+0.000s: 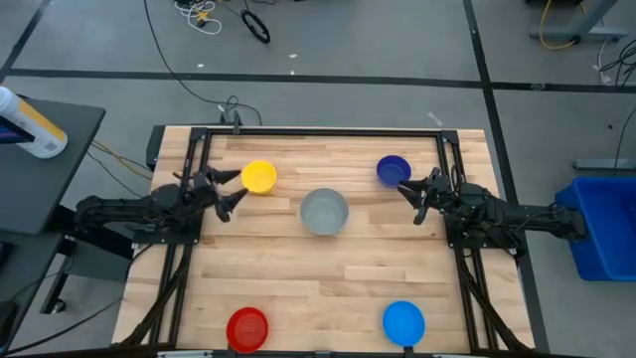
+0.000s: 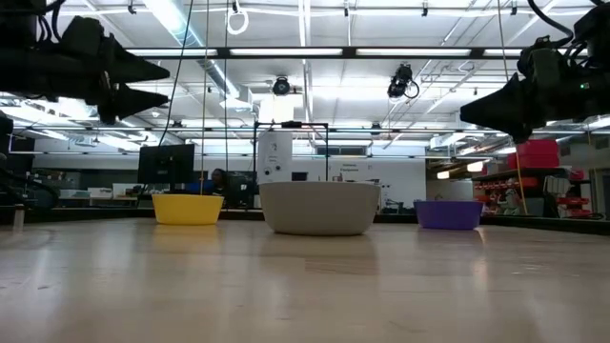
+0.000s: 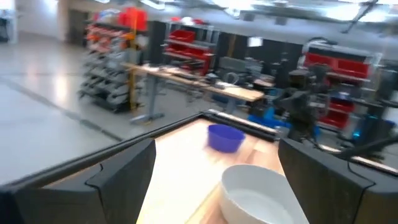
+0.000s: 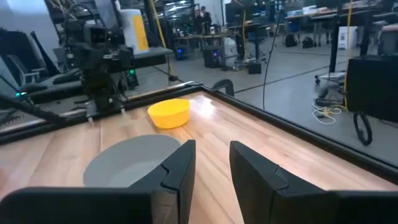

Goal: Nest bowls inside each other
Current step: Stack the dark blue bowl in the gray bowl

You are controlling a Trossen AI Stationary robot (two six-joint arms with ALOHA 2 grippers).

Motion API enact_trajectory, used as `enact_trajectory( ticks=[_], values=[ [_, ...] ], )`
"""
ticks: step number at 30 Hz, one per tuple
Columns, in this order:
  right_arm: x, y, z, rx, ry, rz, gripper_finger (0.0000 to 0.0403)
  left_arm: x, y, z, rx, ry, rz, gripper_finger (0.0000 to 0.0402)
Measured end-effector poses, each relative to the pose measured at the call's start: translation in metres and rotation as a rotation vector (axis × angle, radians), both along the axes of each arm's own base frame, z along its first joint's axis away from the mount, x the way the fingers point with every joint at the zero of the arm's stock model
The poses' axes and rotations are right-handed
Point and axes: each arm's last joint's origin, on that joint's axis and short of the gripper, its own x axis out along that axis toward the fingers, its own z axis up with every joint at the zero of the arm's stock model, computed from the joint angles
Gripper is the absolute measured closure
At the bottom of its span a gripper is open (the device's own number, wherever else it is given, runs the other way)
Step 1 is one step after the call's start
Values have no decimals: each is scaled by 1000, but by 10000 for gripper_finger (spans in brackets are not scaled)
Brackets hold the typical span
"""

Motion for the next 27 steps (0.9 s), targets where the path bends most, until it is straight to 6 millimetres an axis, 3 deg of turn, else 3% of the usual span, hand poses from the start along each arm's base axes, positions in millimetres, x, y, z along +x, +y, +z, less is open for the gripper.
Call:
enact_trajectory(
  ticks=[5,13,20,27],
  values=[
    [0,0,-3,85,5,-3,295,0,0,-1,-39,-9,2,54],
    [0,-3,4,199,411,-7,256,1,-1,-2,-11,10,-49,54],
    [30,-19,8,199,582,-54,233,0,0,-2,38,38,-9,54],
    [73,-47,15,237,915,-96,206,1,-1,-2,17,27,-41,54]
  ],
)
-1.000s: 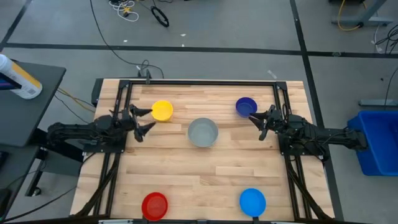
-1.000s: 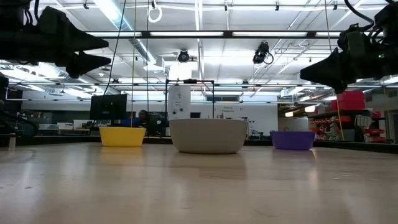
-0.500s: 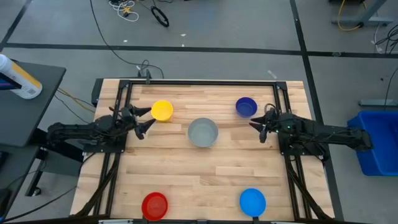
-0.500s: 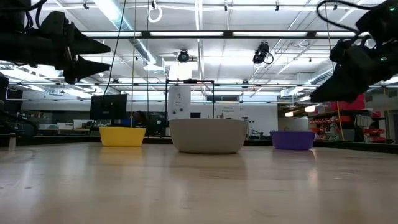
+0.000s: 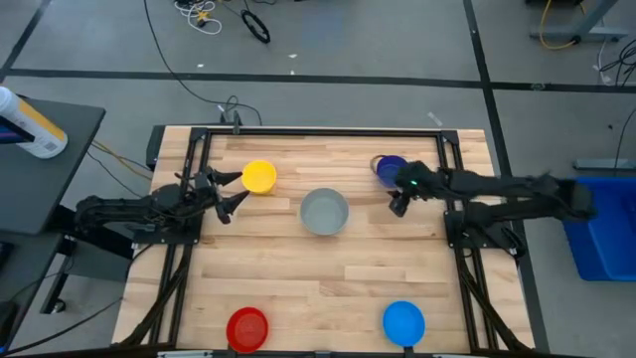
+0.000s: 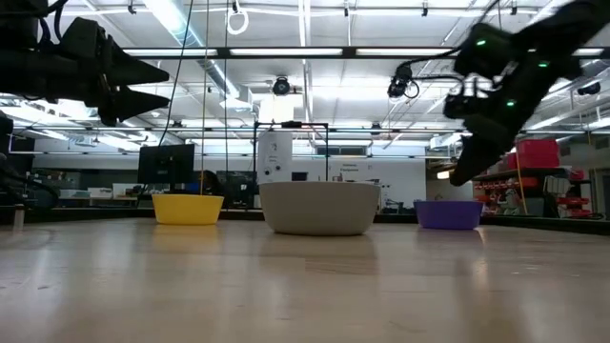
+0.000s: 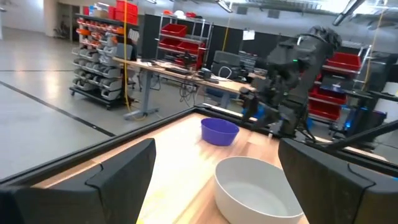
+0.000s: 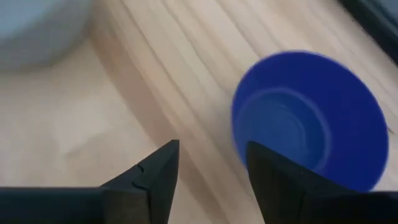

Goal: Nest bowls inside each other
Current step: Stack the dark blue bowl in the gray bowl

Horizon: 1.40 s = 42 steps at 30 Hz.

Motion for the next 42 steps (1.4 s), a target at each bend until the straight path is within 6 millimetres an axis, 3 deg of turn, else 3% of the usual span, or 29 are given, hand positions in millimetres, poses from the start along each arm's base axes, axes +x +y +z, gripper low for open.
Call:
enact_trajectory(
  ticks=[7,14,20,22,25,27,36,42],
  values=[
    [39,-31,4,54,192,42,213,1,-2,0,14,9,-59,54],
    [44,-46,-12,150,257,49,217,4,-2,-4,23,54,-83,54],
    [44,-49,-23,167,275,28,238,8,-2,-9,21,123,-80,54],
    [45,-48,-23,165,277,28,273,9,-2,-10,26,141,-79,54],
    [48,-47,-23,152,263,7,364,11,-2,-12,34,163,-81,54],
    [48,-47,-23,135,266,-10,389,12,-2,-12,34,162,-85,54],
    [51,-45,-22,112,263,3,399,14,-6,-3,57,72,-199,54],
    [63,-30,-20,46,241,95,401,14,-6,1,77,41,-199,54]
  ],
)
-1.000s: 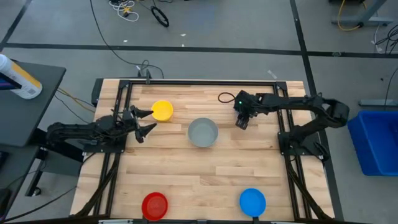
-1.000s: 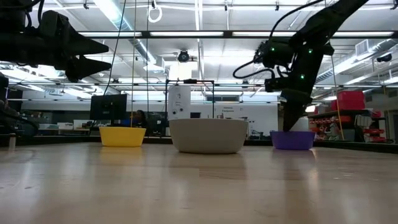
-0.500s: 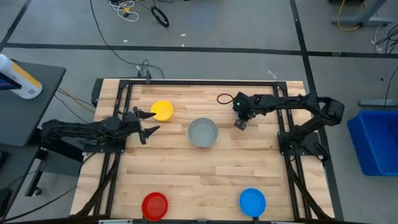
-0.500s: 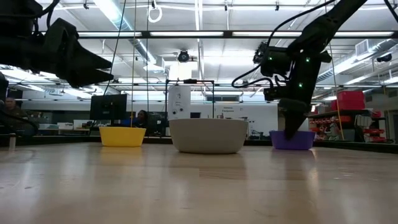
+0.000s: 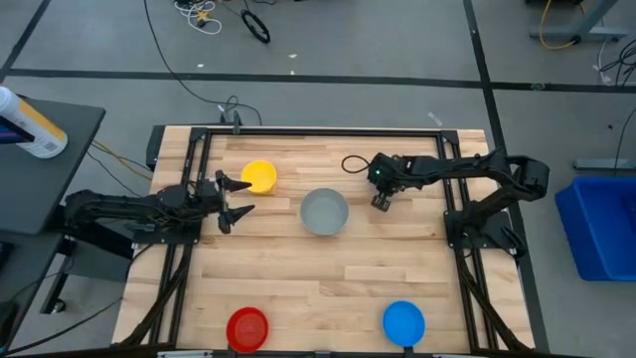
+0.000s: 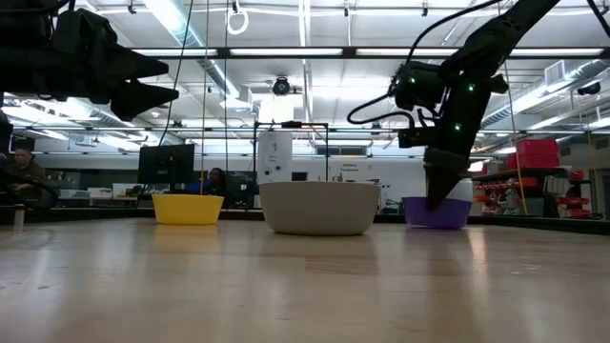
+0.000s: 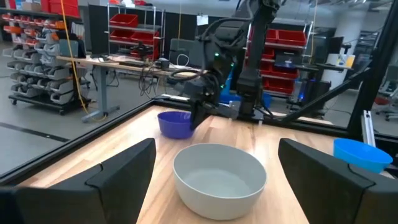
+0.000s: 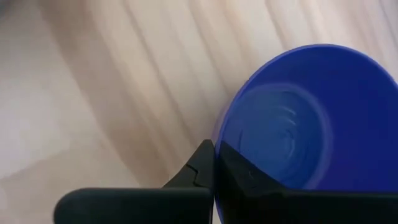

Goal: Nest bowls inside each other
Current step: Stack the dark blue bowl in the gray bowl

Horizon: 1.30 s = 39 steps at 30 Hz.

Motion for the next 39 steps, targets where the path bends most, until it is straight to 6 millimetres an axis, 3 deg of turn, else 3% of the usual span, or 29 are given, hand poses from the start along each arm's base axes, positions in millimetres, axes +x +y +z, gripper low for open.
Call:
enact_trajectory(
  ticks=[9,20,24,31,39],
  values=[
    [24,30,28,-157,27,106,401,0,0,0,22,6,7,54],
    [66,78,100,-263,-162,288,402,0,0,0,28,8,8,54],
    [79,94,116,-271,-177,357,402,0,0,0,20,5,8,54],
    [126,125,120,-219,-278,519,402,0,0,6,30,-51,-12,54],
    [177,152,84,-305,79,668,402,0,-1,6,22,-56,-21,54]
  ],
)
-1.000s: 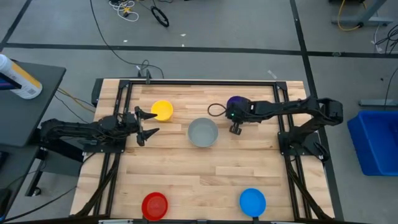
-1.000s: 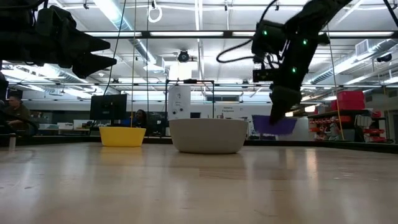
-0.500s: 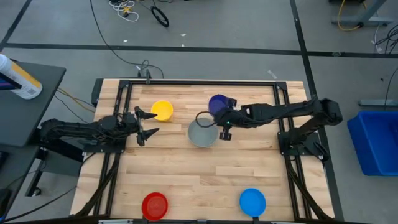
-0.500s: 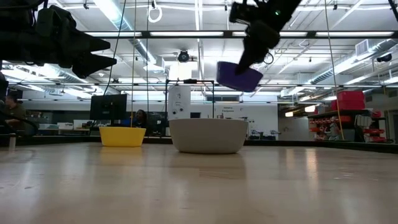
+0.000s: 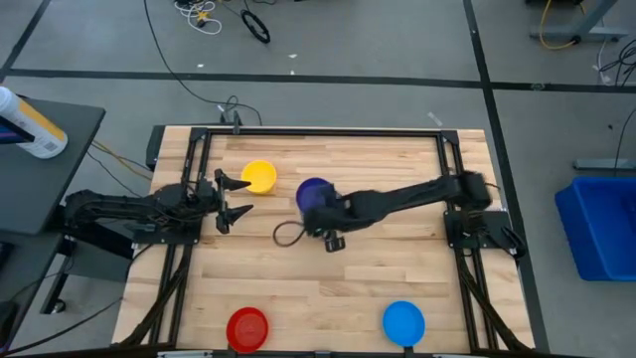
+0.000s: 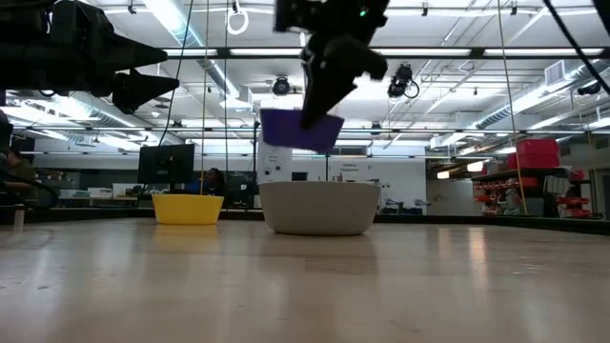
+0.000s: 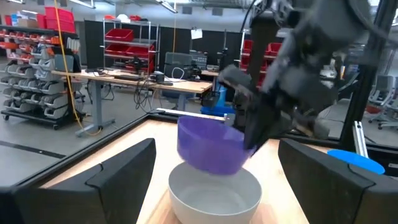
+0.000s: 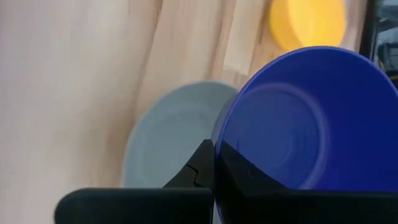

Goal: Nest bowls inside each other
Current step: Stack the dark blue bowl in the gray bowl

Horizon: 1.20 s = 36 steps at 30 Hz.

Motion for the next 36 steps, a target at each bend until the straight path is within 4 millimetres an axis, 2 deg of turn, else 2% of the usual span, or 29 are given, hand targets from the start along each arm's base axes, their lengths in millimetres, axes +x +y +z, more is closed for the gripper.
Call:
enact_trajectory(
  ticks=[4,10,12,17,22,28,36],
  values=[
    [20,14,-13,-145,103,60,402,0,0,3,-15,-36,-4,54],
    [37,32,-5,-337,78,160,402,-1,0,8,-52,-86,-25,54],
    [42,36,-3,-450,54,173,402,-1,-1,8,-79,-83,-39,54],
    [56,38,-3,-757,61,198,402,2,-2,16,-142,-124,-89,54],
    [72,36,-19,-958,147,220,402,9,-2,18,-190,-123,-95,54],
    [88,34,-35,-1096,210,201,402,17,-2,21,-191,-149,-90,54],
    [88,42,-40,-1118,195,166,403,25,0,16,-178,-105,-33,54]
  ],
)
